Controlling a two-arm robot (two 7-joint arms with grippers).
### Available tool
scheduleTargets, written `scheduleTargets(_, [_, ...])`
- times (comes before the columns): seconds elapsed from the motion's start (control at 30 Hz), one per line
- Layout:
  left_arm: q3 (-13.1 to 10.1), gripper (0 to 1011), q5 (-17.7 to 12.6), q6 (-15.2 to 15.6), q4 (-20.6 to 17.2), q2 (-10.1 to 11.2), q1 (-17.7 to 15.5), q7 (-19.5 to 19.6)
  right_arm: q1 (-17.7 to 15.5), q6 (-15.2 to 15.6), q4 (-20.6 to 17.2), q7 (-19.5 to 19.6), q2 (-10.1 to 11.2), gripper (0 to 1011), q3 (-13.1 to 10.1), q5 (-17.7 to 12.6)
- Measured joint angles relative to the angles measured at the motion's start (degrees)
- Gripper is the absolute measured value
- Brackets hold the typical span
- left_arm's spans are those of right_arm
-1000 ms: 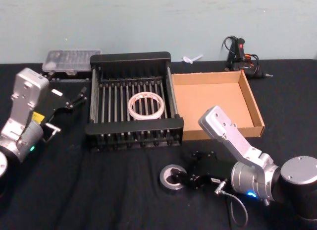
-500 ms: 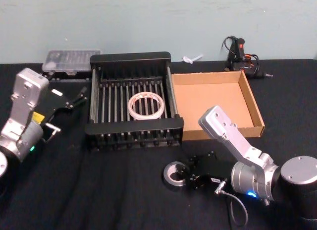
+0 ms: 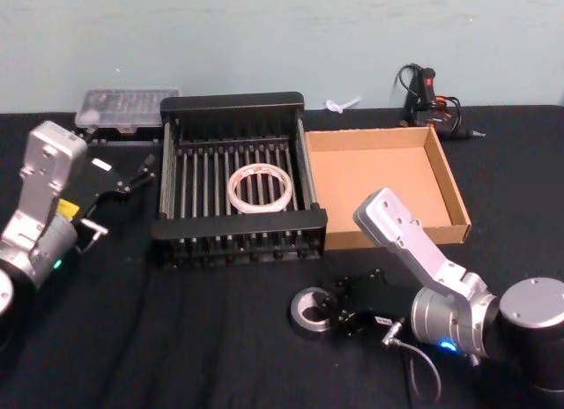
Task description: Pick up the white tape and place it into the black box , Pick up the silver tape and place it into the brown box.
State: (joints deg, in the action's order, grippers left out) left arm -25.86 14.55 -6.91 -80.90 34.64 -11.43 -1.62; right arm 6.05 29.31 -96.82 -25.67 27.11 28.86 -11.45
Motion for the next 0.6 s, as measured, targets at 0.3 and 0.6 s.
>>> scheduleTargets(0.3, [0.00, 1001, 0.00, 0.00, 0.00, 0.00, 0.00, 0.00, -0.75, -2.58, -2.10, -1.15, 1.57, 158, -1.32, -1.88])
scheduleTargets(0.6, [0.00, 1001, 0.00, 0.00, 0.00, 0.00, 0.00, 0.00, -2.19, -6.58, -5.73, -2.17, 4.81, 158, -3.69, -4.47])
